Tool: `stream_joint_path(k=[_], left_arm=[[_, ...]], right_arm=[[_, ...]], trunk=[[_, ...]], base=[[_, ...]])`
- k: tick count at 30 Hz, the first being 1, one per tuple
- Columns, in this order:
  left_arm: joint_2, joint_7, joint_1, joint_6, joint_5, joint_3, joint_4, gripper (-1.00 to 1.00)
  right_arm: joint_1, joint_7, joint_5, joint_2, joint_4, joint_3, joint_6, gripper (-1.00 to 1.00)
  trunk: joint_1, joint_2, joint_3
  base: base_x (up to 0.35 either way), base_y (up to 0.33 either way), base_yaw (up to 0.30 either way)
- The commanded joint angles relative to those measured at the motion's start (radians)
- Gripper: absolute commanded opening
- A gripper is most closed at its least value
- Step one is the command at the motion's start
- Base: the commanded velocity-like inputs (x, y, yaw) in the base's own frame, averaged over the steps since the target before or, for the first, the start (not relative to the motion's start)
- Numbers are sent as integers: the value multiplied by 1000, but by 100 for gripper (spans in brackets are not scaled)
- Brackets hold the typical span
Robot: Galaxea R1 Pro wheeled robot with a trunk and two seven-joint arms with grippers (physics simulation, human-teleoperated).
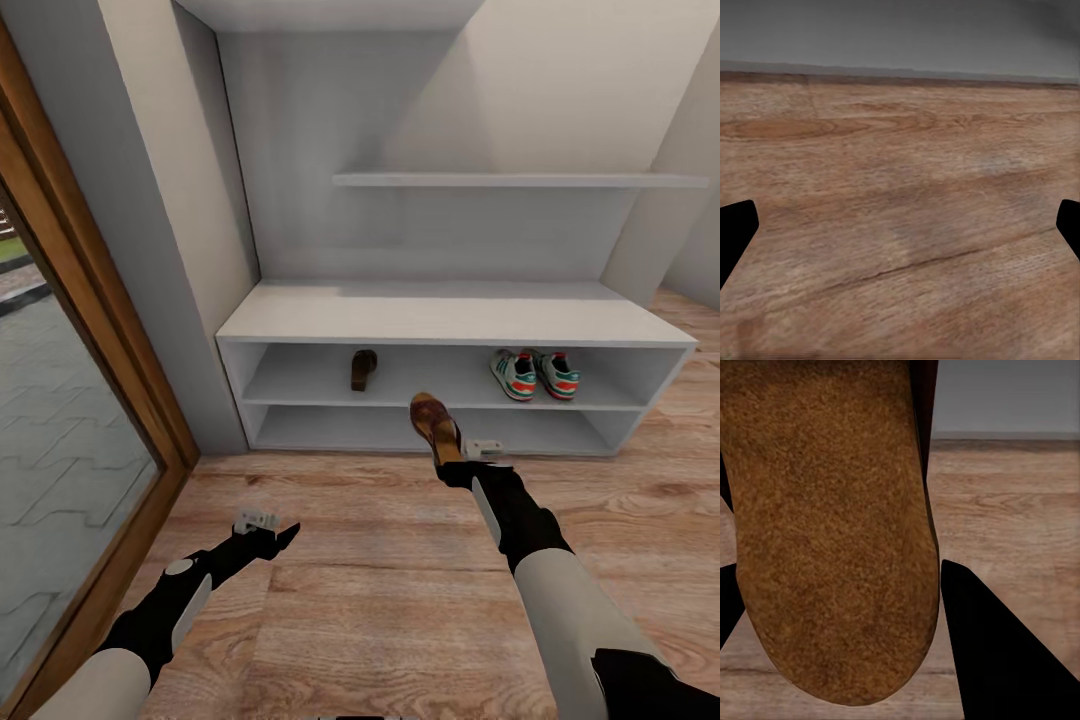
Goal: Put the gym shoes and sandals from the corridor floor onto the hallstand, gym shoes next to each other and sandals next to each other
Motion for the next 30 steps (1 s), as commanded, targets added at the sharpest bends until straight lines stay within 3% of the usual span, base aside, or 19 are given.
stream_joint_path(k=[1,20,30], left_arm=[[1,-3,-1,0,8,-2,1,100],[1,-3,0,0,8,-3,1,100],[1,-3,-1,0,8,-3,1,100]], right_arm=[[-1,2,8,1,-2,-4,5,-100],[-1,2,8,1,-2,-4,5,-100],[-1,2,8,1,-2,-4,5,-100]], trunk=[[0,-1,-5],[1,-1,-13],[6,-3,-51]], base=[[0,0,0],[0,0,0],[0,0,0]])
